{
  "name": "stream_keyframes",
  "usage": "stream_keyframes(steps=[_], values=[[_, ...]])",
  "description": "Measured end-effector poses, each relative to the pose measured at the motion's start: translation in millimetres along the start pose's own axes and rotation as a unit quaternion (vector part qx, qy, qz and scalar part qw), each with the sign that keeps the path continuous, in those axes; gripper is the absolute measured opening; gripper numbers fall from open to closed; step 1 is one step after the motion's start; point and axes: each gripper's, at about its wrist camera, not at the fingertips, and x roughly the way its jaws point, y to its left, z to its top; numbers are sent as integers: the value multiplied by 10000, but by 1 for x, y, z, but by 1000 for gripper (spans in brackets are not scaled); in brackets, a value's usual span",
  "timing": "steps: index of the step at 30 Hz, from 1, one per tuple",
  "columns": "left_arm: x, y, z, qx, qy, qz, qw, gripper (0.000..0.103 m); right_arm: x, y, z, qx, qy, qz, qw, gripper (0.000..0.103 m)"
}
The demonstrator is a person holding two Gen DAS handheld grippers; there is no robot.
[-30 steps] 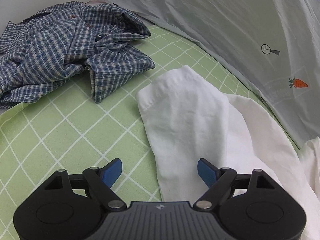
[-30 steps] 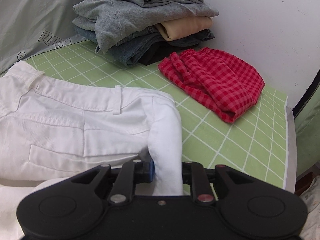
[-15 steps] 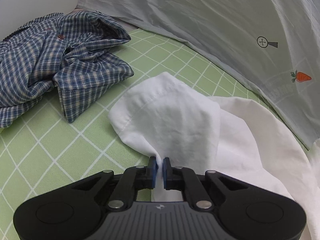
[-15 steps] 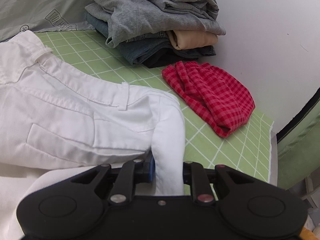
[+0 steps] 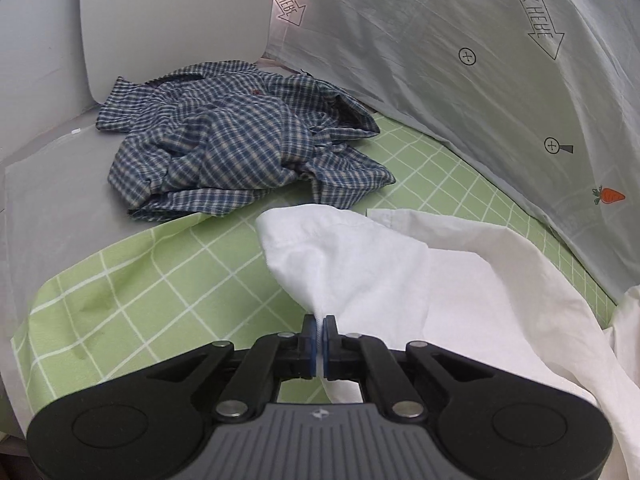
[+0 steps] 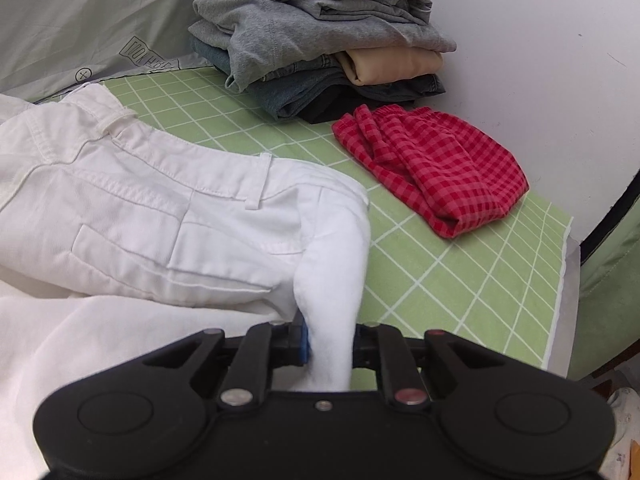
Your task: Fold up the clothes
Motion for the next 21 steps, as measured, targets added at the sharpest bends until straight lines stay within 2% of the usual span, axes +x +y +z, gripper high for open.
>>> stream_keyframes(steps=[3, 9, 11, 14, 18, 20, 21], values=[[-24, 24, -10, -145, -126, 87, 9998, 3, -14, -16, 1, 115, -220, 122, 9996, 10], [-77, 51, -30, -261, -551, 310, 9977, 3, -58, -52, 17, 177, -1136, 118, 9933, 9], [-89, 55, -41, -175, -586, 387, 9974, 3, -71, -64, 20, 132, -1423, 105, 9897, 9], [-91, 63, -65, -138, -424, 611, 9971, 3, -74, -74, 13, -270, -1587, -27, 9870, 9], [-83, 79, -96, -237, 25, 839, 9962, 4, -54, -87, -2, -455, -981, -9, 9941, 11], [-81, 82, -104, -188, 182, 771, 9967, 7, -43, -88, -12, -474, -484, 134, 9976, 13], [-83, 83, -108, -169, 186, 751, 9969, 9, -42, -87, -17, -543, -400, 147, 9976, 18]])
